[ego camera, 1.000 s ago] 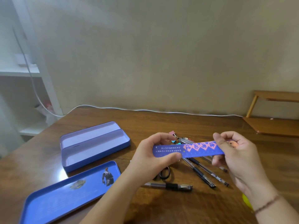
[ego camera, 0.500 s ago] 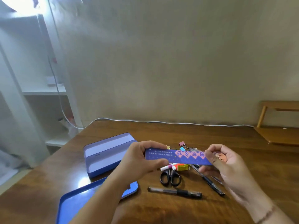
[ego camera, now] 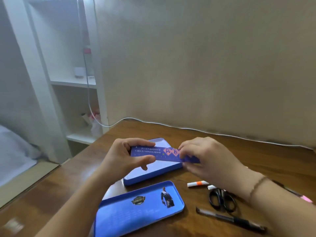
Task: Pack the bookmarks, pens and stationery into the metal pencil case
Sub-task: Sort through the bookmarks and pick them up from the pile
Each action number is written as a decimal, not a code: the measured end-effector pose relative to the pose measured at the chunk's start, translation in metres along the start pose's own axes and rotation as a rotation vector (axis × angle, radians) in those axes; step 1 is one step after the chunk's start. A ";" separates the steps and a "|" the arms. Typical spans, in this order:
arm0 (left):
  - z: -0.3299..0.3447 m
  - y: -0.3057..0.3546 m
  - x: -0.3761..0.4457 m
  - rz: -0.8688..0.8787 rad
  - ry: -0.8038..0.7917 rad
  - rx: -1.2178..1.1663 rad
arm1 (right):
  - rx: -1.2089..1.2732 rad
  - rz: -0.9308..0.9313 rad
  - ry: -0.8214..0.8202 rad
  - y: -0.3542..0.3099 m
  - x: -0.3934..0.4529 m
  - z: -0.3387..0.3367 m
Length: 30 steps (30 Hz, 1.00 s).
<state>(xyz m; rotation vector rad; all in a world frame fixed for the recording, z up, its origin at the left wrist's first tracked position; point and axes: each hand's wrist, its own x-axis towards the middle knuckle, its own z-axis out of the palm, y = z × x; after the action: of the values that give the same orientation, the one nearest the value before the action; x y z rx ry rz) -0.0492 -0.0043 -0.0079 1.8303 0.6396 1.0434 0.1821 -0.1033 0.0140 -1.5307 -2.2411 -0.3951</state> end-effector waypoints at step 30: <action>-0.045 -0.085 0.001 -0.174 -0.510 0.646 | -0.022 0.225 -0.065 0.033 0.040 0.065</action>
<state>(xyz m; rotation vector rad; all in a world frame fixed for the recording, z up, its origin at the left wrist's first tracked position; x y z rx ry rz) -0.0873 0.0552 -0.0730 2.4157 0.8562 0.2211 0.1899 -0.0297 -0.0237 -1.8075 -2.0876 -0.3087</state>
